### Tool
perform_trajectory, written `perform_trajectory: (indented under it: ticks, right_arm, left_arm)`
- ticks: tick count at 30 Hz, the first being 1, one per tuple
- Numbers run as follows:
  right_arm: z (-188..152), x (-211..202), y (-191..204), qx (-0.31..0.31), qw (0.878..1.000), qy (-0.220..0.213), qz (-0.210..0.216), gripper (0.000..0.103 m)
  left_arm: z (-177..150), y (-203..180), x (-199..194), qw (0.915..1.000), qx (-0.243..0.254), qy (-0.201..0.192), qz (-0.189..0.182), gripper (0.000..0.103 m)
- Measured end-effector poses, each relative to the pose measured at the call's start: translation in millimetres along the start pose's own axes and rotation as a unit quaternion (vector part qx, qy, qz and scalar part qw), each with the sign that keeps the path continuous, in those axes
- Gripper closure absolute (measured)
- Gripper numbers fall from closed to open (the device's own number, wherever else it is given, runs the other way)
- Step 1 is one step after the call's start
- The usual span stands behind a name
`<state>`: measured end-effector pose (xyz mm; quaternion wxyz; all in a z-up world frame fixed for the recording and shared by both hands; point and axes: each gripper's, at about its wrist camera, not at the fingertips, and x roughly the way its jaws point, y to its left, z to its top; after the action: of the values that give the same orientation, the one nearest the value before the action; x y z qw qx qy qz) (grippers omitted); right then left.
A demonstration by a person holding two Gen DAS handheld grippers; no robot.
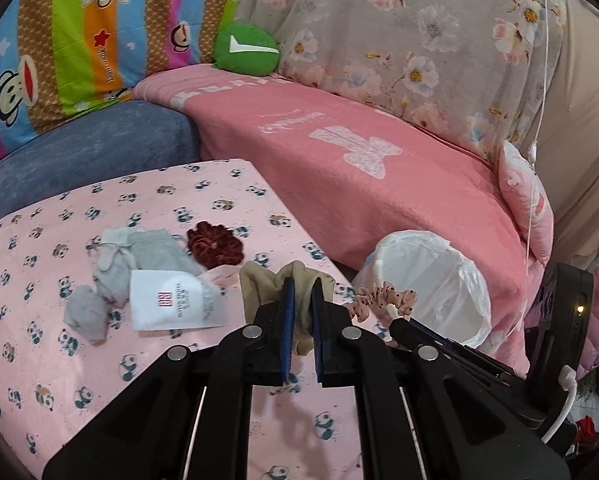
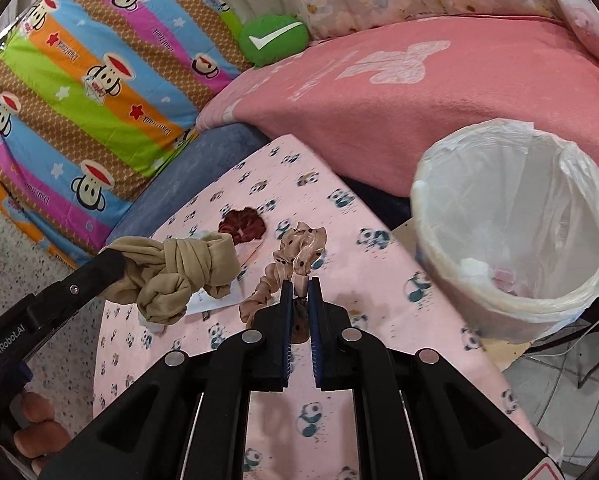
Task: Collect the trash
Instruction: 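Carry stocking and scrunchie over the trash bin and open both tools, then withdraw both open tools from the bin back to the table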
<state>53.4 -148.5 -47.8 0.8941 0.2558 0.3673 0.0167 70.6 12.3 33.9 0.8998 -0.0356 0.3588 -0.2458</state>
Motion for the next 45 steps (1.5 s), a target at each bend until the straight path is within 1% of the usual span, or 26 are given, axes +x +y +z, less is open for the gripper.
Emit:
perform_trajectory:
  ticks: [4,11,15,21,23,24,25,26,28,29,30,31,33,39,43,45]
  right_arm:
    - [13,-16,-37,0.023,0.999,-0.021,-0.018,0.094]
    - [30,-34,-99,0.061,0.996,-0.045,-0.051,0.094]
    - [37,-40,-127,0.076,0.993,-0.052,-0.067,0.094]
    - [42,-47,-158,0.092,0.991,-0.06,-0.082,0.093]
    - [42,-46,-164,0.096,0.99,-0.061,-0.086,0.091]
    - [43,-46,-168,0.098,0.989,-0.06,-0.089,0.088]
    - [44,-46,-171,0.1,0.989,-0.061,-0.09,0.087]
    - [44,-46,-173,0.103,0.988,-0.064,-0.092,0.087]
    - [44,-45,-176,0.106,0.988,-0.065,-0.094,0.083]
    - [44,-45,-177,0.108,0.987,-0.067,-0.094,0.082]
    - [44,-44,-178,0.109,0.987,-0.067,-0.095,0.08]
    - [44,-43,-179,0.109,0.987,-0.068,-0.095,0.077]
    - [44,-42,-176,0.106,0.987,-0.068,-0.096,0.075]
    - [45,-39,-163,0.095,0.989,-0.065,-0.089,0.074]
    - [43,-38,-150,0.081,0.991,-0.063,-0.092,0.069]
    - [41,-36,-142,0.074,0.991,-0.059,-0.09,0.069]
  left_arm:
    - [10,-32,16,0.9994,0.024,-0.002,-0.026,0.095]
    - [20,-85,47,0.9959,0.061,0.011,-0.067,0.095]
    - [21,-112,67,0.9925,0.076,0.029,-0.091,0.095]
    - [15,-139,94,0.9897,0.09,0.045,-0.102,0.093]
    - [14,-142,99,0.9901,0.09,0.045,-0.097,0.093]
    - [13,-144,102,0.99,0.092,0.048,-0.095,0.09]
    - [13,-144,103,0.99,0.092,0.052,-0.094,0.083]
    - [13,-143,104,0.9904,0.091,0.054,-0.089,0.078]
    - [12,-141,103,0.9922,0.091,0.05,-0.07,0.059]
    - [10,-138,101,0.9931,0.092,0.044,-0.059,0.056]
    - [10,-136,99,0.9935,0.093,0.039,-0.053,0.051]
    - [9,-135,99,0.9939,0.093,0.036,-0.048,0.048]
    - [8,-130,97,0.9946,0.092,0.033,-0.037,0.048]
    - [2,-113,93,0.9955,0.088,0.033,-0.011,0.048]
    - [-2,-101,90,0.9963,0.079,0.036,-0.002,0.048]
    - [-4,-94,89,0.9968,0.071,0.038,0.002,0.048]
